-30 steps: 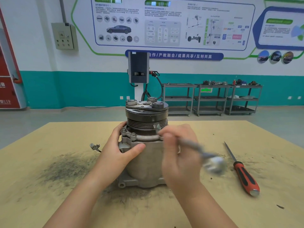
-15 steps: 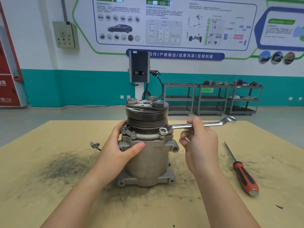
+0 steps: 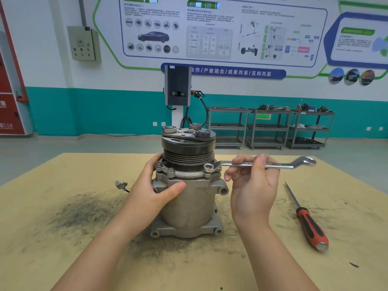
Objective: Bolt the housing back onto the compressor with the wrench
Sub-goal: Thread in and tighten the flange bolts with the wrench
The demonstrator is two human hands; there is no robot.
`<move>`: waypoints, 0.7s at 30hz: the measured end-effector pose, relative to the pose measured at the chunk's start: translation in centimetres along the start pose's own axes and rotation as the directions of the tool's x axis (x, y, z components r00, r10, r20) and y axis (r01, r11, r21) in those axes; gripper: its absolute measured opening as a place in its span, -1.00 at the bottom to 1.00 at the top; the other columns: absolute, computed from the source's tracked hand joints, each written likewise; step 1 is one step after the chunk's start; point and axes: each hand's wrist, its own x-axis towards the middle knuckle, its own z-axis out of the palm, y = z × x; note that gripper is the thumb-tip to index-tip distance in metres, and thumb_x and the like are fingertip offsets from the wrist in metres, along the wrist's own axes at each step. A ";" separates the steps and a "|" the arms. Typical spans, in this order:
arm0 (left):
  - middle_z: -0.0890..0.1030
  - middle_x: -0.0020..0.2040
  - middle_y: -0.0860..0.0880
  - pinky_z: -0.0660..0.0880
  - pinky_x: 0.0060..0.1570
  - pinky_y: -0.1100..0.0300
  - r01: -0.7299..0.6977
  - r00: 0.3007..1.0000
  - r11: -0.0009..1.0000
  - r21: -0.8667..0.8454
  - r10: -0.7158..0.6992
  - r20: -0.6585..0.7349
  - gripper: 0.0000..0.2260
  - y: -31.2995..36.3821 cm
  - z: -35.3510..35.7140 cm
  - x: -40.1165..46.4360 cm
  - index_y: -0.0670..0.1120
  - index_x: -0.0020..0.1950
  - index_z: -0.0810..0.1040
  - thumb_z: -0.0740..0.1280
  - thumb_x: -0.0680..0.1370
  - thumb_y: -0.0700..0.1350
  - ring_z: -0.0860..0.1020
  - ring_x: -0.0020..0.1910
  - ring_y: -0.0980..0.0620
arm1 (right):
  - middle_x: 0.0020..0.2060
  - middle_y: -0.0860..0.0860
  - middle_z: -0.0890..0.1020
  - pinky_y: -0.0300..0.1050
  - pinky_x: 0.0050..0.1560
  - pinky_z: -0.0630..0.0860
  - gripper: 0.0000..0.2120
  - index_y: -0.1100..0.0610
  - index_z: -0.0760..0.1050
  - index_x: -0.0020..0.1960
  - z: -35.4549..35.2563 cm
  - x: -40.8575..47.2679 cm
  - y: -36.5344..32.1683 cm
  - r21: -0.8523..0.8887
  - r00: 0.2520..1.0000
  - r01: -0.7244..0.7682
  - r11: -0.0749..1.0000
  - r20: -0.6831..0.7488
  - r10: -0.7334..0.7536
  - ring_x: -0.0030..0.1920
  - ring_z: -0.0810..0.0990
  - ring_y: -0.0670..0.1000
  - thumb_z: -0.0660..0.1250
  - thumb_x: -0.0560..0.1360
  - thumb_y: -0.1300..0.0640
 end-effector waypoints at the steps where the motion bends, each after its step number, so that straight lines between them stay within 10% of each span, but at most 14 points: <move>1: 0.39 0.10 0.65 0.35 0.04 0.48 0.000 1.000 1.000 0.002 0.000 0.002 -0.36 0.0 0.0 0.0 0.49 0.24 0.23 0.41 0.22 0.36 0.39 0.16 0.57 | -0.38 0.02 0.60 -0.19 -0.46 0.46 -0.83 0.16 0.29 -0.03 -0.1 0.3 0.1 0.021 0.998 -0.054 0.998 -0.019 0.054 -0.46 0.52 -0.03 0.00 0.69 0.16; 5: 0.40 0.16 0.60 0.36 0.09 0.42 -0.001 1.000 1.000 0.007 0.001 -0.001 -0.36 -0.1 0.0 0.0 0.48 0.27 0.24 0.42 0.25 0.32 0.40 0.21 0.51 | -0.36 0.04 0.61 -0.16 -0.44 0.48 -0.86 0.18 0.30 0.02 -0.4 0.6 0.4 0.034 0.998 -0.058 0.998 0.014 0.057 -0.45 0.53 0.00 0.02 0.69 0.15; 11: 0.45 0.17 0.55 0.40 0.11 0.39 -0.003 1.000 1.000 -0.003 0.003 0.007 -0.41 -0.1 0.0 -0.1 0.53 0.21 0.25 0.45 0.28 0.30 0.47 0.22 0.42 | -0.15 0.09 0.56 -0.05 -0.26 0.57 -0.84 -0.14 0.44 0.05 -0.1 -1.9 0.9 -0.149 0.789 0.578 0.802 0.354 -0.503 -0.31 0.60 0.04 0.12 0.66 0.07; 16: 0.56 0.23 0.33 0.47 0.18 0.27 -0.020 1.000 1.000 -0.005 0.020 0.004 -0.31 -0.2 0.0 0.1 0.46 0.26 0.29 0.48 0.19 0.43 0.54 0.20 0.30 | -0.17 0.10 0.58 -0.32 -0.01 0.49 -0.87 0.18 0.55 -0.05 0.2 -3.3 1.8 -0.303 0.584 0.796 0.524 0.611 -0.534 -0.08 0.56 -0.07 0.30 0.58 0.13; 21: 0.54 0.18 0.43 0.47 0.17 0.33 -0.027 1.000 1.000 -0.010 0.027 -0.005 -0.27 -0.3 0.1 0.2 0.47 0.25 0.31 0.46 0.13 0.48 0.53 0.18 0.37 | -0.11 0.05 0.58 -0.11 -0.06 0.56 -0.79 0.19 0.54 -0.05 0.6 -3.5 1.2 -0.258 0.616 0.752 0.607 0.603 -0.507 -0.13 0.58 0.02 0.24 0.62 0.08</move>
